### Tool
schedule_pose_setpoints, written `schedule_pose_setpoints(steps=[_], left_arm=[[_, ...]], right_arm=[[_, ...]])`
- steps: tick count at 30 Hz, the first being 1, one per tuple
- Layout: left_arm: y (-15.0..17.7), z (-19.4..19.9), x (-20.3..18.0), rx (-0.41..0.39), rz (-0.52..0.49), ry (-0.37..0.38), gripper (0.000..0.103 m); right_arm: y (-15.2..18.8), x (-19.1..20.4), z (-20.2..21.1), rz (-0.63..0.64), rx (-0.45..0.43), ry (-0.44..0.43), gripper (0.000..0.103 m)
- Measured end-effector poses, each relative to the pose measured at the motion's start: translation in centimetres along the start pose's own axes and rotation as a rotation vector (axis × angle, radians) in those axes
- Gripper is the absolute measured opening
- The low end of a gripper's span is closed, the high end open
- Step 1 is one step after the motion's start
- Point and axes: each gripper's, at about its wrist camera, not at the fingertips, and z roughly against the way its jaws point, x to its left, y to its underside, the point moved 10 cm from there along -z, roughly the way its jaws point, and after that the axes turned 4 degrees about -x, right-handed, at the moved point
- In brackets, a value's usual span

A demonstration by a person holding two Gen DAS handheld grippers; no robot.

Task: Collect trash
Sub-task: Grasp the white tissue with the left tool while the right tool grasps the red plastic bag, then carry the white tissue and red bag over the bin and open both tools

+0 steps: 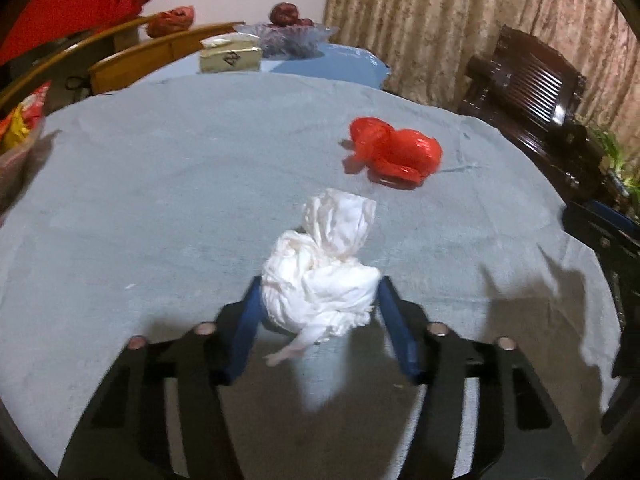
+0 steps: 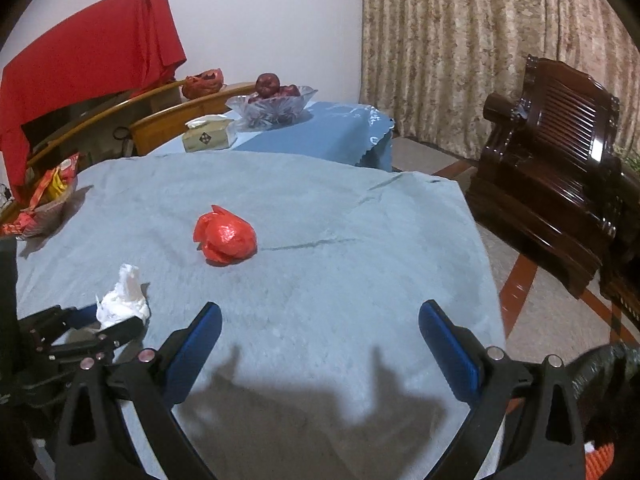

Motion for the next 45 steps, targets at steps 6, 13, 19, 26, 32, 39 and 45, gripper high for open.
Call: schedule_pose_setpoints(steps=[6,13,19,26,32,39,45], left_arm=[[-2.0,0.0,0.7,-0.051,0.032,-0.001,0.042],[-6.0,-1.6,3.3,-0.095,0.027,-0.059,0.041],[-8.5,-4.2,6.0,-0.082,0.021,-0.099,0.041],[-9.0,-5.7,7.1,-0.063,0.030,-0.096,0.041],[-8.8,-5.5,7.1,-0.061,0.031,-0.094,0.041],[-8.6,-3.9,6.6,-0.068,0.023,-0.091,0.041],[-9.3,-0.9,4.3,-0.107,0.002,-0.089,0.041]], right_arm=[[-0.9,1.5,-2.2,0.008,0.003,-0.018,0.097],[-2.9,3.7,-5.2,0.001,0.002,-0.042,0.097],[-3.6,5.3,-8.0,-0.007,0.017,-0.035,0.097],[-3.3,6.5,-10.2,0.014,0.052,-0.023,0.091],[-2.3,7.6,-11.8,0.020,0.124,-0.050,0.059],[-2.2,8.5,-10.4,0.026,0.125,-0.122,0.040],[-3.9,7.6,-6.5,0.012,0.063,-0.117,0.040]])
